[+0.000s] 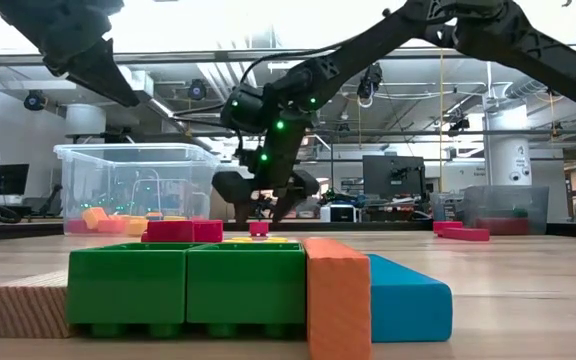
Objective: Sort blocks by size
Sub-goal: Put the red square game piece into the transparent bin
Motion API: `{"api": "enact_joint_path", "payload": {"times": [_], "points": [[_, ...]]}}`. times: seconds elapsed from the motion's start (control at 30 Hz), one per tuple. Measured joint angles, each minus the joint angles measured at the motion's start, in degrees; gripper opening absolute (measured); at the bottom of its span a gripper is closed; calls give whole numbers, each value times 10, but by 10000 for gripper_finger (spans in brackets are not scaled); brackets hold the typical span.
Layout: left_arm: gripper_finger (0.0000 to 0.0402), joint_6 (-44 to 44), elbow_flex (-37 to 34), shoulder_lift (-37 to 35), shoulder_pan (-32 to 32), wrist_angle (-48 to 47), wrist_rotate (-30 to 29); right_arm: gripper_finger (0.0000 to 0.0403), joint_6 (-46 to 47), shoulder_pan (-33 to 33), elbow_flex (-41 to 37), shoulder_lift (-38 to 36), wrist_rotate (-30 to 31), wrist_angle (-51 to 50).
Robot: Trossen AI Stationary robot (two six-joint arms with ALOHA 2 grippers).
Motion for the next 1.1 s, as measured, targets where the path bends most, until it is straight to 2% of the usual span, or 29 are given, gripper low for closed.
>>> {"api": "enact_joint_path", "payload": {"times": [0.27, 0.43, 0.67, 1.1], "points": [[173, 0, 0, 0, 0, -1, -10, 356, 8, 1, -13, 1, -12, 1], [173, 0, 0, 0, 0, 1, -13, 334, 7, 0, -16, 1, -11, 24], [173, 0, 0, 0, 0, 1, -13, 277, 6, 0, -21, 1, -11, 40], [173, -2, 0, 0, 0, 1, -13, 144, 6, 0, -26, 1, -11, 40]]}}
